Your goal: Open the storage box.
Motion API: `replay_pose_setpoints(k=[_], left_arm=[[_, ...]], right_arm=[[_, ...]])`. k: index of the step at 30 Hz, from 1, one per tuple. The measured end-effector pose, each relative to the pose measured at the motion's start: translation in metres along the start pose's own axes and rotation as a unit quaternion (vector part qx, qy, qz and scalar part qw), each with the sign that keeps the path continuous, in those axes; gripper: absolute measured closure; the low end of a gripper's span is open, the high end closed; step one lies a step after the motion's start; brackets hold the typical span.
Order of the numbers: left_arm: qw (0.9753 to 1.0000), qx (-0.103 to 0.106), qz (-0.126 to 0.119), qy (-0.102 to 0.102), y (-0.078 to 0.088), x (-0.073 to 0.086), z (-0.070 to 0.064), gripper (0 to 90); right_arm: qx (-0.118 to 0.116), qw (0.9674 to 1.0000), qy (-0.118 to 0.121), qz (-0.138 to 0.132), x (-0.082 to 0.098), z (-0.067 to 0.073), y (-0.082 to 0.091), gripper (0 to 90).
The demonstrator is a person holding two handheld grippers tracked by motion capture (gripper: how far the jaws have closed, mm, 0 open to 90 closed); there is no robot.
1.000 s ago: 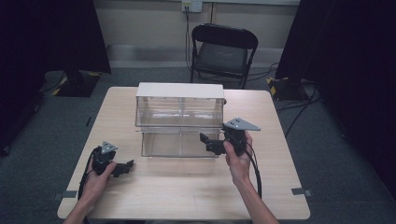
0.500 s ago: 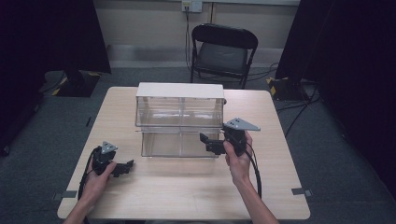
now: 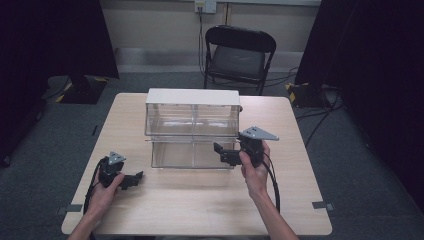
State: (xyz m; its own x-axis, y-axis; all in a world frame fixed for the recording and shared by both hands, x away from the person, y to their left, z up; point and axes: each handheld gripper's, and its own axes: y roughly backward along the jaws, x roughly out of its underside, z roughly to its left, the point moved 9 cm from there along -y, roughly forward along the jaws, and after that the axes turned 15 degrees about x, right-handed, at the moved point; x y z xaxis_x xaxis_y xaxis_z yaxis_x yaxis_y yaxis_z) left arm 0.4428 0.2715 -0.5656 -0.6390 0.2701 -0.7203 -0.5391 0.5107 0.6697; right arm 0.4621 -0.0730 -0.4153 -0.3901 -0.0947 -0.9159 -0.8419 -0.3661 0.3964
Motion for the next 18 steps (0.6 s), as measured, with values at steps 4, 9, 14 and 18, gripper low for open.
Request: replay_pose_setpoints(k=[4,9,14,18], left_arm=[[1.0,0.0,0.0,0.0,0.0001,0.0,0.0001,2.3],[1.0,0.0,0.0,-0.001,0.0001,0.0,0.0001,2.3],[1.0,0.0,0.001,-0.001,0.0001,0.0001,0.0002,2.3],[1.0,0.002,0.0,0.002,-0.0005,-0.0001,-0.0003,2.0]], right_arm=[[0.0,1.0,-0.001,0.0,0.0006,0.0003,0.0002,8.0],[0.0,1.0,-0.001,0.0,0.0006,0.0003,0.0002,8.0],[0.001,1.0,0.0,-0.001,0.0004,0.0004,0.0001,8.0],[-0.001,1.0,0.001,0.0,0.0002,0.0,0.0002,8.0]])
